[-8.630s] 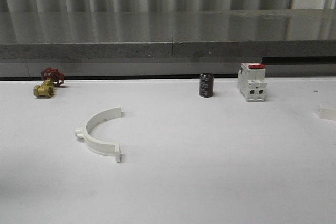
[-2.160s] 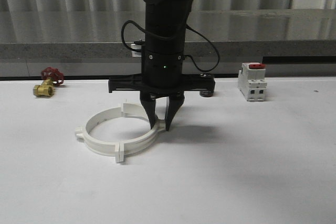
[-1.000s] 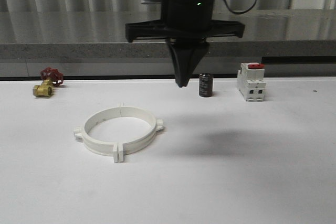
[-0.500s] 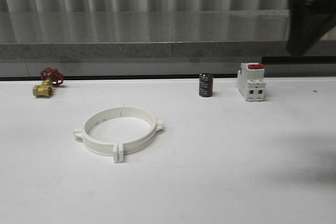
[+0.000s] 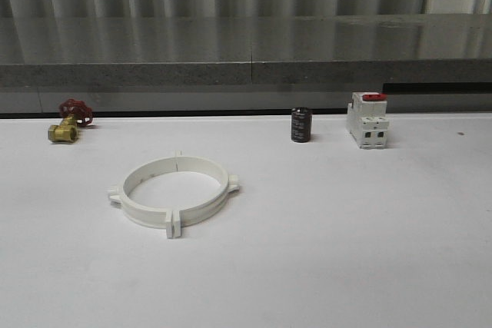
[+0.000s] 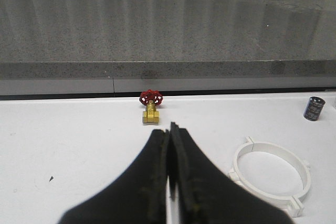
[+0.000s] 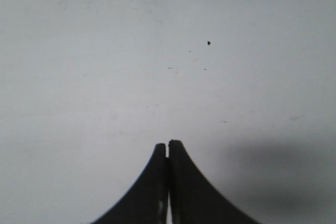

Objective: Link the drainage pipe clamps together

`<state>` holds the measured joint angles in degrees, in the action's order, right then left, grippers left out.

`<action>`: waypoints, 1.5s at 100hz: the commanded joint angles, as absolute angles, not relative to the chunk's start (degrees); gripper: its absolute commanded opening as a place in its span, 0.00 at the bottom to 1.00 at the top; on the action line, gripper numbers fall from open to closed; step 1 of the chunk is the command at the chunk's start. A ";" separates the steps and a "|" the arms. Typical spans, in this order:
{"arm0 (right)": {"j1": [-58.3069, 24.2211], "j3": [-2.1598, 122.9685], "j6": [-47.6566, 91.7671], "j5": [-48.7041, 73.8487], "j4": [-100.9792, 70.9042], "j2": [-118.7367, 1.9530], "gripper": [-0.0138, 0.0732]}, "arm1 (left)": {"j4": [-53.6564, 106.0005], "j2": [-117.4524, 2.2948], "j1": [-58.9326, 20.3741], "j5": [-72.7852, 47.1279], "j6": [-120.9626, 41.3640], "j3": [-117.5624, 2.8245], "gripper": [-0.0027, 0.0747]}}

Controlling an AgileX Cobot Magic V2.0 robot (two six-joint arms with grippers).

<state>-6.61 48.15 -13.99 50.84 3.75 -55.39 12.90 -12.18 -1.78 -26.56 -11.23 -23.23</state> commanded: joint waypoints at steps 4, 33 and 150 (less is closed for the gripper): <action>-5.96 46.20 -13.44 47.40 7.65 -49.31 0.08 | 13.91 -12.64 -1.67 -22.31 -10.83 -24.72 0.01; -5.84 37.63 -16.81 39.75 11.10 -36.18 0.08 | 13.91 -12.64 -1.67 -22.31 -10.83 -24.72 0.01; 2.52 -0.65 -2.63 2.35 0.00 1.75 0.08 | 13.91 -12.76 -1.67 -22.31 -10.83 -24.72 0.01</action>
